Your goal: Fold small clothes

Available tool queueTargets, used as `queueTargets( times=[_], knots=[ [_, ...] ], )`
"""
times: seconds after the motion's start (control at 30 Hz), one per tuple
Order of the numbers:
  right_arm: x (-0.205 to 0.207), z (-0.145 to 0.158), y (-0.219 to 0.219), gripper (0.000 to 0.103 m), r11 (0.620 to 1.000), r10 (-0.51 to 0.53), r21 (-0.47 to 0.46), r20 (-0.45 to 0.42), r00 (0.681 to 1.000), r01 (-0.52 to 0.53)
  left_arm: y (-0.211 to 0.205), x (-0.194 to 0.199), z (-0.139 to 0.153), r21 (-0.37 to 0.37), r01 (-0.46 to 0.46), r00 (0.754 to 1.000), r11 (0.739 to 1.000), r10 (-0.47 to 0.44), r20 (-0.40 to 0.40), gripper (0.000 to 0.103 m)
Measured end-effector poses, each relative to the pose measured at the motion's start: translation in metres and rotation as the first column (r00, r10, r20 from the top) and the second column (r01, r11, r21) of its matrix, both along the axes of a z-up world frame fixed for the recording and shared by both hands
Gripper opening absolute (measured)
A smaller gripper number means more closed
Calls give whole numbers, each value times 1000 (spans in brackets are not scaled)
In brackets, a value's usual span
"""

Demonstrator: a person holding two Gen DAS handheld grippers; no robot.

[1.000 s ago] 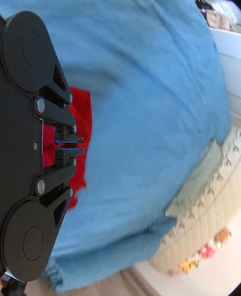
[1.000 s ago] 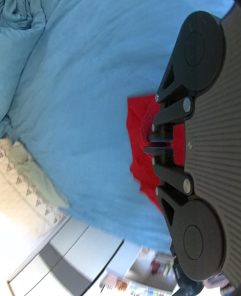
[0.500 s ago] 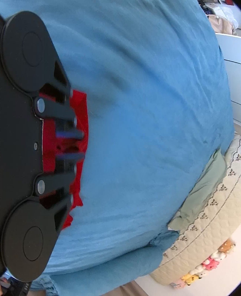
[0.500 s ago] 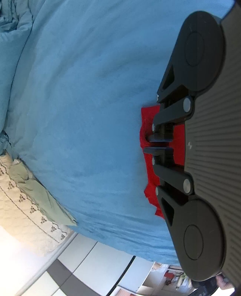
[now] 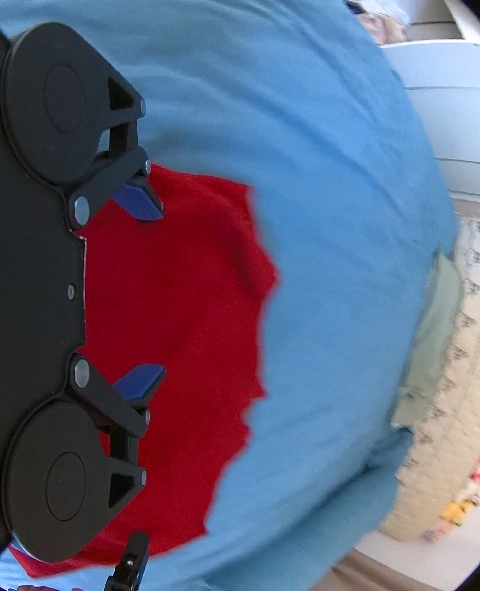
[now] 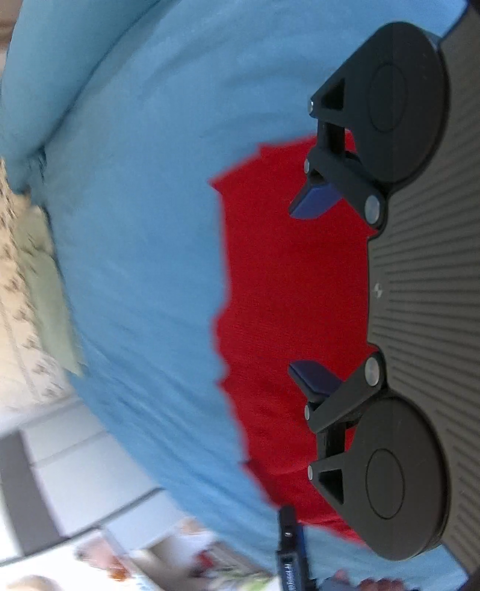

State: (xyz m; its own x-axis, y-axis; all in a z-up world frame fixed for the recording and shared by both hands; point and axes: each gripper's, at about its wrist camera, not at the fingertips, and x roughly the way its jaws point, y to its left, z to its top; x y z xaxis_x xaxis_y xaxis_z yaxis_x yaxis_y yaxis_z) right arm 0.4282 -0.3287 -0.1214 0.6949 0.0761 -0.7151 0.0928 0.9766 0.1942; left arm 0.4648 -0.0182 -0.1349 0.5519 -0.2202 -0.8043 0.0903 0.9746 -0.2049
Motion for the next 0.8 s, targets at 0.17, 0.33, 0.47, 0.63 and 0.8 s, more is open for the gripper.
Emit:
queueTargets(
  times=[0.17,0.33,0.47,0.63,0.8],
  knots=[
    [-3,-40,6,99,999,-31,-25,-89,996,29,9,-3,-21,2,8,1000,1000,-8,-3,89],
    [-4,-41,7,99,999,-24,-42,-72,997,21,2,-2,-13,40,40,999,998,-40,3,89],
    [-8,-29,2,99,999,-29,-33,-56,998,28,-6,18,-6,14,83,996,996,-83,19,89],
    [-13,-16,-4,100,998,-52,-22,-13,999,52,-10,71,-12,-7,55,998,998,-55,13,92],
    [-21,-22,-6,100,998,-54,-43,-18,998,53,-9,108,-30,36,57,998,998,-56,-24,93]
  ],
)
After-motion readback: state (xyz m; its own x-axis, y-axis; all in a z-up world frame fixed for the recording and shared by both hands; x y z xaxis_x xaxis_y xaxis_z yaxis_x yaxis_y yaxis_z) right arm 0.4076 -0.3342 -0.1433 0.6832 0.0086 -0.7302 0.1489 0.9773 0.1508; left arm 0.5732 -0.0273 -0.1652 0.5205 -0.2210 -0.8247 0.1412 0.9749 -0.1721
